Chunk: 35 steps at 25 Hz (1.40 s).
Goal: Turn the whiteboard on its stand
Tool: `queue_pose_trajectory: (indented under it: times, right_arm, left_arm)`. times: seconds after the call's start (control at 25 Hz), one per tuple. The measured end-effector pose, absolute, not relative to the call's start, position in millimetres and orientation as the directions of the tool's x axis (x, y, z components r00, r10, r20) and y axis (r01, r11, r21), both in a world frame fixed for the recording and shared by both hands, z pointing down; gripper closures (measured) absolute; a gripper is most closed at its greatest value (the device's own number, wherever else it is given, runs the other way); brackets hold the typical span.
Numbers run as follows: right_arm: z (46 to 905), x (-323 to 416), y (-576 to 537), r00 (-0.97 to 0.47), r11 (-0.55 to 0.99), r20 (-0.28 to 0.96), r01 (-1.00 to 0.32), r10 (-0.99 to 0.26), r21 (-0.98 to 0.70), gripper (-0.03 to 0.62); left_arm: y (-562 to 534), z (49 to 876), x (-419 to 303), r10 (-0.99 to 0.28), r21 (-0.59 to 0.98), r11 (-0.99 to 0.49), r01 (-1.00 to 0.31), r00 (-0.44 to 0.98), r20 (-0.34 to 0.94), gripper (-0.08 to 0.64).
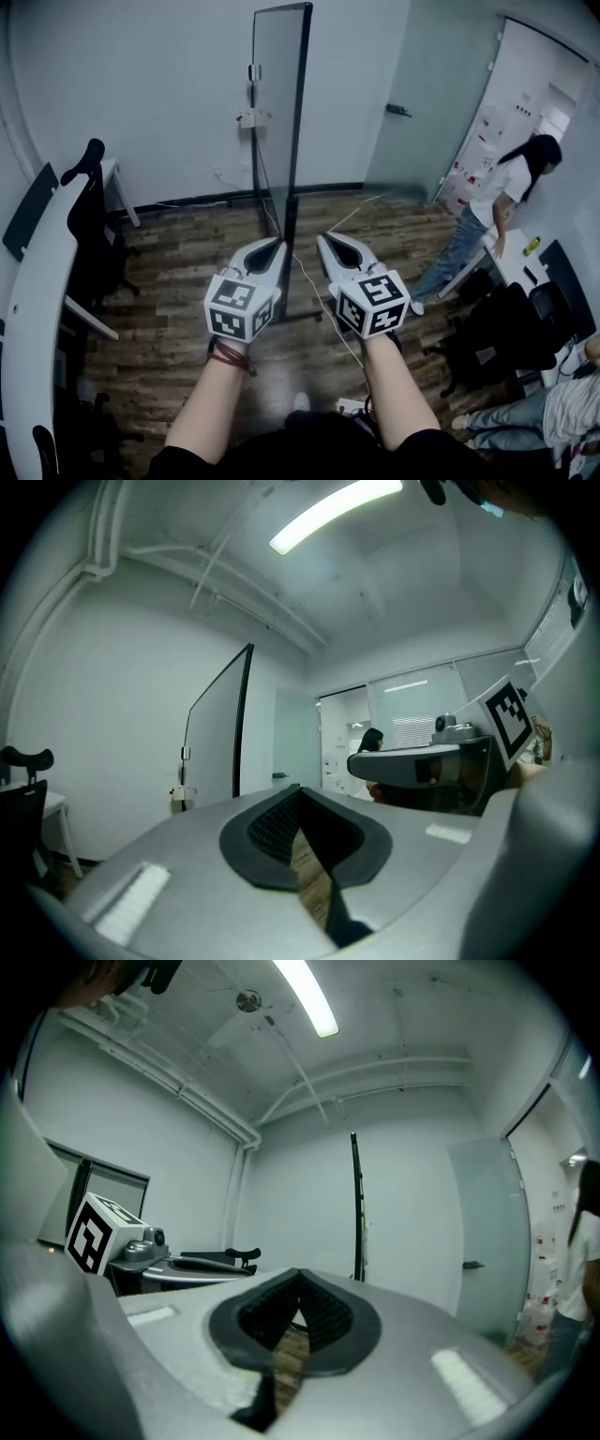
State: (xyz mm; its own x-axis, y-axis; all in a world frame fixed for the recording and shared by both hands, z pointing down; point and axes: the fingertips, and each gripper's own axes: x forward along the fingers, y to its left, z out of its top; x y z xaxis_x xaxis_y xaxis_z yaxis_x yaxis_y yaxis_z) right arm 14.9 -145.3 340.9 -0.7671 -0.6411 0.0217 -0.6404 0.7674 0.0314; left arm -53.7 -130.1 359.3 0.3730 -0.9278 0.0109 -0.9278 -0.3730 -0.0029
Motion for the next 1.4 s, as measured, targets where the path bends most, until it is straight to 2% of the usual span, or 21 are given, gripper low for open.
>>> queue_pose_trajectory:
  times: [0.36,0.76,0.96,1.4]
  right_arm:
    - [333.4,19.6,-238.6,-0.799,0.799,0.014,-0.601,-0.601,0.028,0.589]
    - [362.7,16.5,-293.1,-0.825,0.825,0.030,-0.565,-0.564,-0.009,0.589]
    - [370.2,5.8,-313.9,-0.828,0.827,0.028,-0.561,-0.560,-0.037,0.589]
    - [351.7,-33.7,-366.4,-0.814,0.814,-0.004,-0.581,-0.581,0.005,0.578]
  left_arm:
    - [-220.6,350.2,-48.7,-0.950,-0.013,-0.310,-0.951,0.310,0.027,0.563]
    - [-270.0,365.0,-57.8,-0.974,-0.035,-0.226,-0.973,0.226,0.023,0.563]
    - [-283.9,380.7,-62.7,-0.972,-0.040,-0.230,-0.972,0.227,0.064,0.563]
    - [-351.1,367.0,-110.5,-0.967,-0.027,-0.253,-0.967,0.252,0.036,0.562]
